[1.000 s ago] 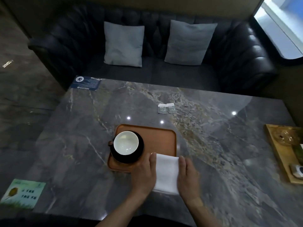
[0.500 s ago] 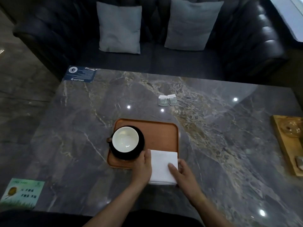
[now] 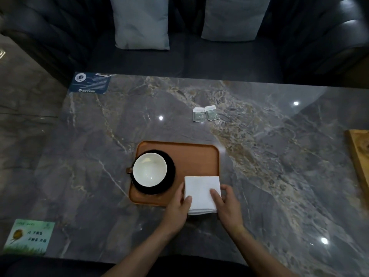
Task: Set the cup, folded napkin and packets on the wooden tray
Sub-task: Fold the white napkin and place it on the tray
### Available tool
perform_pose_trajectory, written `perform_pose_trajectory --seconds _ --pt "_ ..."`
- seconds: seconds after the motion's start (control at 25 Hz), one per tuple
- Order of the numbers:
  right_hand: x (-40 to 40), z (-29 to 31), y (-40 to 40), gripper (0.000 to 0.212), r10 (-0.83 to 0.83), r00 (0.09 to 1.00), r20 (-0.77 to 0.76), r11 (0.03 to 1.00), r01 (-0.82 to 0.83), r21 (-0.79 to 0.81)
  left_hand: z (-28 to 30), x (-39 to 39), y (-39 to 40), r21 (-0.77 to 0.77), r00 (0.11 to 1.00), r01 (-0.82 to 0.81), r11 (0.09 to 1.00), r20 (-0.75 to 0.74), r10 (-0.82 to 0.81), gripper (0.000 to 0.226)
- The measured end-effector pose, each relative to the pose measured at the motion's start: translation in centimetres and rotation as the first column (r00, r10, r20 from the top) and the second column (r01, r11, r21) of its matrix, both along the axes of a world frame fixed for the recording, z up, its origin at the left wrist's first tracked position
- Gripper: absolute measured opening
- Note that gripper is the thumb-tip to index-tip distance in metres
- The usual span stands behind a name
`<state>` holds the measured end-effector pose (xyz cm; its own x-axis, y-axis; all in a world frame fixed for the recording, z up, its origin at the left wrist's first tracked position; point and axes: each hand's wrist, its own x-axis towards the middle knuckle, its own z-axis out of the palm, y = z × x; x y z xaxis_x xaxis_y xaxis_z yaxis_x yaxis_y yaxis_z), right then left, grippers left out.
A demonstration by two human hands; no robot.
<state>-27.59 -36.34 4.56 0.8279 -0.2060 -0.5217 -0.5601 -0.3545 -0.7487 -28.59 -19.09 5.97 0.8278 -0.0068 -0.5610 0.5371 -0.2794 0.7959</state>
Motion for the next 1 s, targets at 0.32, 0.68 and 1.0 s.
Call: perform_pose_trajectory --seconds 0.32,0.68,1.0 --pt "0.7 -0.4 -1.2 0.059 0.217 0.974 -0.069 0.974 -0.220 -0.048 -1.7 2.1 1.0 0.135 0.988 0.151 0.979 0.005 -0.153 0.070" --pt "-0.9 -0.3 -1.4 0.064 0.391 0.911 -0.132 0.765 -0.401 -0.503 -3.7 1.1 0.9 0.652 0.899 0.334 0.680 -0.004 -0.437 0.082" --pt "-2.7 -1.5 -1.6 0.027 0.662 0.714 0.227 0.556 -0.265 -0.788 -3.4 -0.2 2.5 0.779 0.748 0.288 0.557 0.181 -0.639 0.023"
